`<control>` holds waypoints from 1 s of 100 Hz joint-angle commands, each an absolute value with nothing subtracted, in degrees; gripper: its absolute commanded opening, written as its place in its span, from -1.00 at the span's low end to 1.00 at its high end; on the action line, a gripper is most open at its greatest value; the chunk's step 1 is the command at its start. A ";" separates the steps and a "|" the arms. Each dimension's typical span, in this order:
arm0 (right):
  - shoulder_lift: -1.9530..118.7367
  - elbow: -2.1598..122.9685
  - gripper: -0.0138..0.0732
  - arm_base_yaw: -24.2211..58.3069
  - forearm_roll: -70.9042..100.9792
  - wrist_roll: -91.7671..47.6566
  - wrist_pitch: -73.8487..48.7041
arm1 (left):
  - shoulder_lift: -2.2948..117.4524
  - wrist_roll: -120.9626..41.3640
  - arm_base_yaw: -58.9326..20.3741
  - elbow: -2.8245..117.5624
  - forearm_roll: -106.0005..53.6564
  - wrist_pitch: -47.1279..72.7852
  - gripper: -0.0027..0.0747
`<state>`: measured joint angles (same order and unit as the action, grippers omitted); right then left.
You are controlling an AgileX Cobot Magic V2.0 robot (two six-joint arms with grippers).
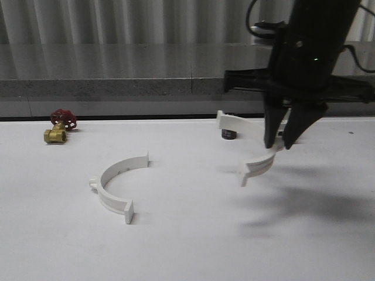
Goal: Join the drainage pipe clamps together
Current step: 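Carry the second white clamp half with the right gripper toward the first, then press the held clamp half against the first half's ends with the right gripper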
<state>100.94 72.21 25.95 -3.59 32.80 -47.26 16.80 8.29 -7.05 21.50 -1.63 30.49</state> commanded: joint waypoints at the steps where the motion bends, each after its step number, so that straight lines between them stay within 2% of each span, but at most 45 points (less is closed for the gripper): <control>1: 99.95 73.95 -0.81 28.59 -5.40 37.31 -44.60 | 17.12 8.20 -6.91 23.14 -1.81 26.21 -0.98; 61: 113.41 89.87 -0.81 36.32 -5.37 41.06 -50.56 | 17.12 8.20 -7.04 23.14 -1.81 26.21 -0.98; 100: 116.59 92.82 -0.81 37.72 -6.19 42.45 -50.78 | 17.12 8.20 -7.04 23.14 -1.81 26.21 -0.98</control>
<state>119.71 90.95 37.82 -4.57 41.86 -51.02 16.80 8.29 -7.05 21.50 -1.63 30.49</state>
